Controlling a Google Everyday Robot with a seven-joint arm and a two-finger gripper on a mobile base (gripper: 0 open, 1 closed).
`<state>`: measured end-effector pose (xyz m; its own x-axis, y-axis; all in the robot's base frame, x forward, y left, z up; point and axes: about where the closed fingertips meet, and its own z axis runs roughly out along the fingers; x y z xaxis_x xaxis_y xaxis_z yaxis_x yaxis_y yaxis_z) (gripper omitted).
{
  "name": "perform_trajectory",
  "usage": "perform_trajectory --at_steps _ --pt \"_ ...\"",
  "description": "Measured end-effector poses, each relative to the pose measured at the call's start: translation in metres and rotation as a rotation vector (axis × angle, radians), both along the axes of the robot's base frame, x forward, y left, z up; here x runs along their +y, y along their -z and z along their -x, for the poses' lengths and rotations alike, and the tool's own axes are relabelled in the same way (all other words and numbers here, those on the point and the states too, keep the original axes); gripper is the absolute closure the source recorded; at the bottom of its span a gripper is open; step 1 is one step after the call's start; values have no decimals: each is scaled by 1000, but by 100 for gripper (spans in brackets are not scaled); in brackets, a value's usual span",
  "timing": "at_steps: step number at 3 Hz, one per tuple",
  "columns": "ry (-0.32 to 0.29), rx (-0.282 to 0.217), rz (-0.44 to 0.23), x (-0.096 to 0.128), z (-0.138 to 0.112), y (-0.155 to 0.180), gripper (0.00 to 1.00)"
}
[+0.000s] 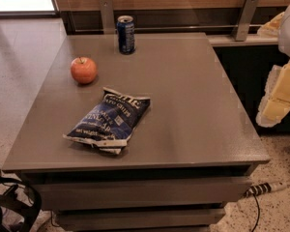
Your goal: Pick pepsi can
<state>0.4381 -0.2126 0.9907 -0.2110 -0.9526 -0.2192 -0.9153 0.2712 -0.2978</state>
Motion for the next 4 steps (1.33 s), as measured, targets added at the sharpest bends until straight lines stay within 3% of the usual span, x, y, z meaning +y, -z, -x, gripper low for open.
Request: perform_trajectory --at_steps 1,2,3,4 --pt "4 -6 -5 -1 -2 0 0" --pt "54 -64 -64 -13 -25 -3 0" --pt "107 -186 -253 -10 -81 -3 0" --pt "108 -309 -444 11 -138 -16 0"
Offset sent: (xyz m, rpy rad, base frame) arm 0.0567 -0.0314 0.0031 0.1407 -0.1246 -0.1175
